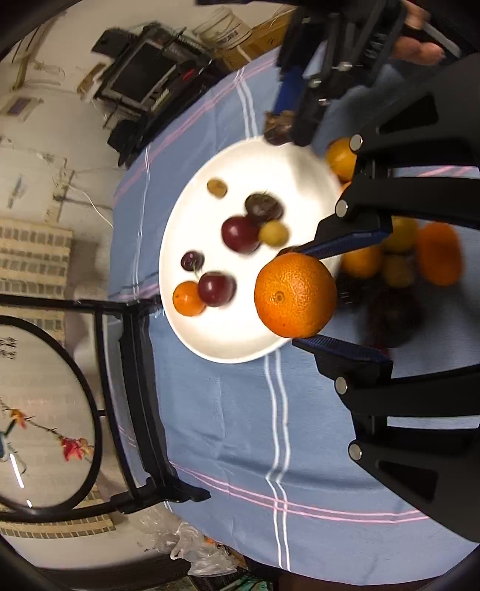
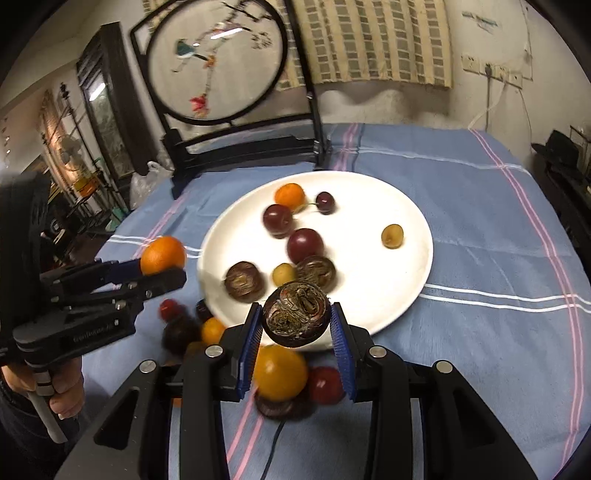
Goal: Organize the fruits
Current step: 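Carry the tangerine and mangosteen over the plate and open both tools, then grasp another tangerine with the left tool while the right tool grasps a yellow plum, then lower the tangerine and yellow plum onto the plate and open both tools, then grasp a mangosteen with the right tool while the left tool grasps another mangosteen, then release both mangosteens onto the plate by opening both tools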
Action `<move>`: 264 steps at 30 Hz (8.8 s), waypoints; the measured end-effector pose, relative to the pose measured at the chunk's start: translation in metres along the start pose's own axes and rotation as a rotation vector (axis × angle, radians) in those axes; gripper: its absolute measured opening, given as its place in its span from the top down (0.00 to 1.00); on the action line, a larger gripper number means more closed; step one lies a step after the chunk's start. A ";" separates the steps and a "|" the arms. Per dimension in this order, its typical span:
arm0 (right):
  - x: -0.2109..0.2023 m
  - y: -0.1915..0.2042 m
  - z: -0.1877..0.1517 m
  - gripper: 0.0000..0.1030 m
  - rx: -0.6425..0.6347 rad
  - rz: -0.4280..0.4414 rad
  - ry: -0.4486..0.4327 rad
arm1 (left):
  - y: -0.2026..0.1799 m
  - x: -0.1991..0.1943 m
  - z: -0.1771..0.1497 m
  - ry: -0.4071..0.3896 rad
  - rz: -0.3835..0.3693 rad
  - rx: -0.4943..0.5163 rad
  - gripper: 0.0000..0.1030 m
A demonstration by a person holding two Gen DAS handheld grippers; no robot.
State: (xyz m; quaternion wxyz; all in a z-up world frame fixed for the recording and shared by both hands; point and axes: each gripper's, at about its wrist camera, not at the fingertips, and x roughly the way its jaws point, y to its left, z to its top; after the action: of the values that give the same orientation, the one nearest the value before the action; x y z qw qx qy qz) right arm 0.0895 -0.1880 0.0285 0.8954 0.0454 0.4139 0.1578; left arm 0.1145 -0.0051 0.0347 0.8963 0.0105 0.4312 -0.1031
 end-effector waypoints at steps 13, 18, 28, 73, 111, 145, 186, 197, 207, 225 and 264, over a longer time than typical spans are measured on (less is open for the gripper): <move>0.027 -0.016 -0.003 0.38 0.054 0.000 0.020 | 0.001 0.042 0.017 0.003 0.011 -0.041 0.30; 0.019 -0.018 -0.007 0.34 0.068 0.016 0.018 | -0.001 0.015 0.003 -0.037 0.029 -0.038 0.22; -0.005 -0.018 -0.037 0.32 0.091 0.022 0.013 | -0.003 -0.019 -0.041 -0.033 0.032 -0.036 0.17; 0.016 0.044 -0.046 0.48 -0.198 -0.138 0.089 | -0.016 -0.017 -0.110 0.079 -0.098 -0.003 0.57; 0.019 -0.059 0.012 0.50 0.205 0.108 0.018 | -0.053 0.042 0.005 0.076 -0.090 -0.007 0.38; 0.012 0.037 -0.080 0.40 -0.157 -0.050 0.196 | 0.010 -0.015 -0.082 -0.005 0.031 -0.052 0.15; -0.017 0.019 -0.076 0.58 -0.076 0.032 0.089 | 0.018 -0.008 -0.090 0.064 0.095 0.032 0.35; -0.019 0.022 -0.077 0.58 -0.087 0.039 0.085 | 0.007 0.006 -0.095 0.101 0.096 0.085 0.50; -0.018 0.021 -0.077 0.58 -0.080 0.048 0.093 | 0.003 0.022 -0.079 0.079 0.110 0.097 0.58; -0.042 0.013 -0.040 0.58 -0.039 0.049 -0.030 | -0.016 -0.028 -0.036 -0.033 0.052 0.122 0.59; -0.010 0.000 -0.057 0.43 -0.092 -0.047 0.072 | 0.024 -0.012 -0.059 -0.025 0.127 -0.035 0.10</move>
State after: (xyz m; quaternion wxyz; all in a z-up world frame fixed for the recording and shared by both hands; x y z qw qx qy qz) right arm 0.0405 -0.1942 -0.0020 0.8845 -0.0113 0.4391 0.1570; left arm 0.0667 0.0263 0.0056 0.9064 0.0206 0.4202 -0.0385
